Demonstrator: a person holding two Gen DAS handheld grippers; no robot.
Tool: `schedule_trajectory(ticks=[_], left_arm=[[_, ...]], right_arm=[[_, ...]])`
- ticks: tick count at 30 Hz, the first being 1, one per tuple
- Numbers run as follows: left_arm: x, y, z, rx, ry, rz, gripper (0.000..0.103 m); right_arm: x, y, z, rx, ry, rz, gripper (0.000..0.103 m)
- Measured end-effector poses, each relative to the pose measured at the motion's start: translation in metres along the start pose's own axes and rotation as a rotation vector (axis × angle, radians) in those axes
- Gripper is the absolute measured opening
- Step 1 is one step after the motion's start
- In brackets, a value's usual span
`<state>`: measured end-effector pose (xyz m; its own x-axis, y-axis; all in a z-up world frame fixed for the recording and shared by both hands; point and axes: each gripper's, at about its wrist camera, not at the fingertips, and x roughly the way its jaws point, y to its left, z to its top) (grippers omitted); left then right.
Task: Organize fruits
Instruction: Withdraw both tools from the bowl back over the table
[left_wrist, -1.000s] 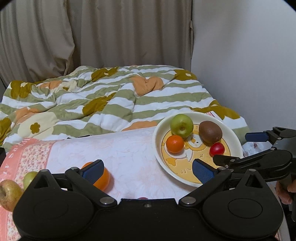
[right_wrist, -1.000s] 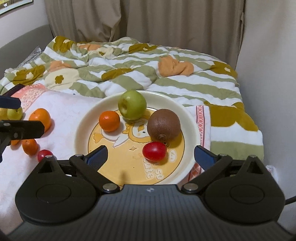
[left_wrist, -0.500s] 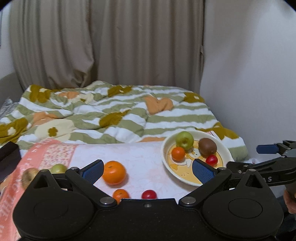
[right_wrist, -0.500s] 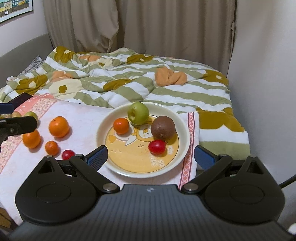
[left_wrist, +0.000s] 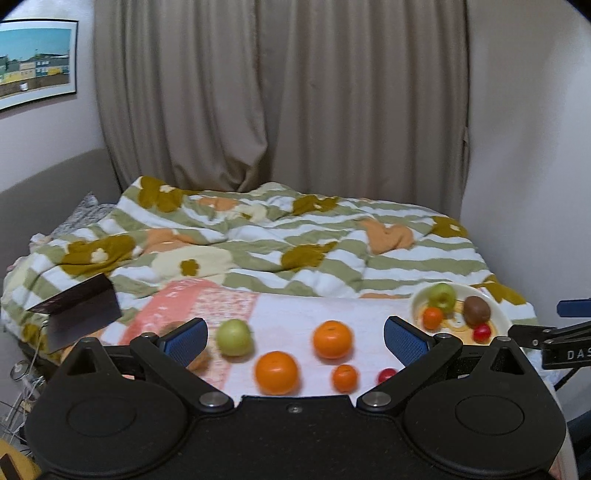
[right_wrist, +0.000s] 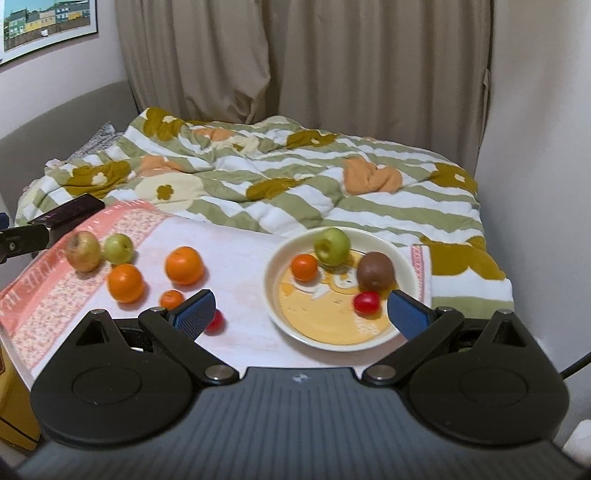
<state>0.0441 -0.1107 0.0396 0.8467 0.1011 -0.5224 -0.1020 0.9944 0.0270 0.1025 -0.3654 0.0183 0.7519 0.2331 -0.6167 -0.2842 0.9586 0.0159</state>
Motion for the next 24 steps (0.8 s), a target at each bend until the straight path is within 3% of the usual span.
schedule_trajectory(ticks=[8,24], left_arm=[[-0.004,0.068,-0.004,-0.012,0.019,0.019,0.103],[0.039,0.176,-0.007,0.046,0.054,-0.083,0.103]], right_arm=[[-0.003,0.062,0.004,0.007,-0.013,-0.014,0.103],[0.036,0.183,-0.002,0.085,0.046,-0.111,0.103]])
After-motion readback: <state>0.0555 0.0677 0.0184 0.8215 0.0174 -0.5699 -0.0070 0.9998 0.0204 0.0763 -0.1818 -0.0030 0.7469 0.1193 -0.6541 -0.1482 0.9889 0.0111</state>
